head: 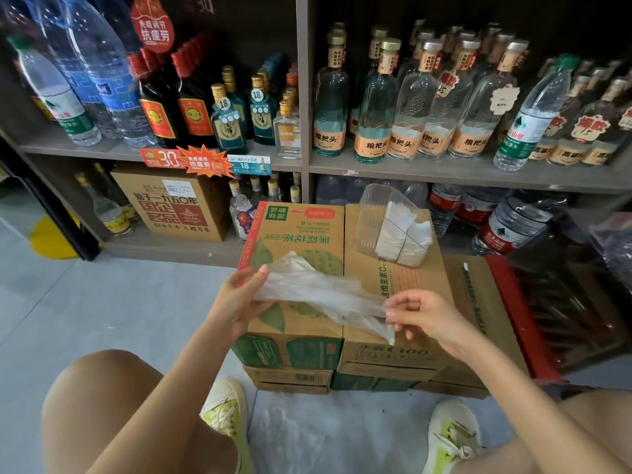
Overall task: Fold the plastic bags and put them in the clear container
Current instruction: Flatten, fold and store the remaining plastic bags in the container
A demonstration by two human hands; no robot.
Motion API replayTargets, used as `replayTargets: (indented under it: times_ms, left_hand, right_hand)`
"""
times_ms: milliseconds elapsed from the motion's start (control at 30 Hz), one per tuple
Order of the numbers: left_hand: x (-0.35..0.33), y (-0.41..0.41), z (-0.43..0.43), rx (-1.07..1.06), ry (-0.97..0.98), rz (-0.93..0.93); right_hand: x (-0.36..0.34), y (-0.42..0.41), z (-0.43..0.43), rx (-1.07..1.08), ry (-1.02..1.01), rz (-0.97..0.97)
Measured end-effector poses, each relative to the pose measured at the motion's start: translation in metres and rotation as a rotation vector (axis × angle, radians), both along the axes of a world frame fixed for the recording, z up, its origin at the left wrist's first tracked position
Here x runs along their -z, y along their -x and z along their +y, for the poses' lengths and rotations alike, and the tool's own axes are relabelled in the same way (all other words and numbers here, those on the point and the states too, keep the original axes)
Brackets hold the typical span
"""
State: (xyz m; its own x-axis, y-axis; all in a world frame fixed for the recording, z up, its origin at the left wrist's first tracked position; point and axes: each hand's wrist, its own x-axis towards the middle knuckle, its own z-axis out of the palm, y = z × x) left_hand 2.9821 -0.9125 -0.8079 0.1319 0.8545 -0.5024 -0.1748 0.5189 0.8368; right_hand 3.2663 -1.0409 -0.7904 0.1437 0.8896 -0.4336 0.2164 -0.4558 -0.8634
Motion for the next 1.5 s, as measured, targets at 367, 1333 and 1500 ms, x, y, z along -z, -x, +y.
replayTargets:
  times_ms: [367,1333,1500]
  left_hand:
    - [0.006,0.014,-0.009,0.074,-0.085,0.208]
    - [0.008,0.009,-0.013,0.109,-0.462,1.191]
    - [0.035,-0.017,0.005,0.589,-0.992,1.300]
  right_hand:
    - [0.020,0.052,0.043,-0.201,0.000,-0.606]
    - [0.060,0.105,0.070,-0.615,-0.313,-1.004]
    - [0.069,0.096,0.065,-0.728,-0.384,-1.024]
